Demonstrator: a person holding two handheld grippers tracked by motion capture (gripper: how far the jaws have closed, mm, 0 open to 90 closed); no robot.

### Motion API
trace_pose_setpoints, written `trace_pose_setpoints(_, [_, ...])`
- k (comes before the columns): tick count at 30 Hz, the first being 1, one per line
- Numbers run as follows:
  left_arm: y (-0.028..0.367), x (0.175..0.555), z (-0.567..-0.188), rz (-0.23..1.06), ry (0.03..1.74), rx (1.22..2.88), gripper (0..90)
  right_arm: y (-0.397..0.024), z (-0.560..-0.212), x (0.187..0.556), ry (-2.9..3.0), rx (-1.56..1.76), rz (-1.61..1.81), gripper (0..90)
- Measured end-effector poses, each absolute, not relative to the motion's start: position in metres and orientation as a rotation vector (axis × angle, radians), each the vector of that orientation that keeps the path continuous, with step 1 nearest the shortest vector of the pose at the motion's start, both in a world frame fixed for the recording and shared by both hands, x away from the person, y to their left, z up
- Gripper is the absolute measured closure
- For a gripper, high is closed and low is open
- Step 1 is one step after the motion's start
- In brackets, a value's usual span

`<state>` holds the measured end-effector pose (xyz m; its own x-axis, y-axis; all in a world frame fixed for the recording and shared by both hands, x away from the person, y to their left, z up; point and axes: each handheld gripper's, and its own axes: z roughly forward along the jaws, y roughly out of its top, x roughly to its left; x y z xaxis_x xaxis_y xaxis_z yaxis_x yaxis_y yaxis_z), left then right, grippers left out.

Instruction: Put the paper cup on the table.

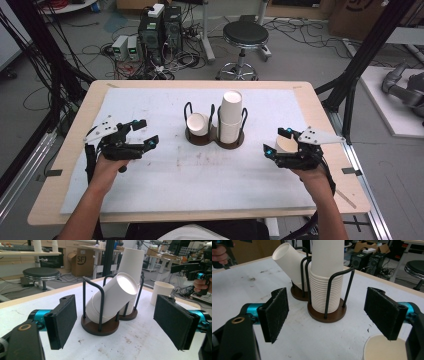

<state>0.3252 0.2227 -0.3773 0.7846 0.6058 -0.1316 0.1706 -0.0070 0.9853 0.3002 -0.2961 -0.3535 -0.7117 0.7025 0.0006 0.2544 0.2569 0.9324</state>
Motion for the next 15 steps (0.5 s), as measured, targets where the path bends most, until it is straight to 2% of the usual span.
trace_pose_setpoints(15, [0.2230,0.3250,-0.3785,0.381,0.644,1.569,18.6,-0.2990,-0.3516,0.2969,2.106,0.876,1.443,20.3])
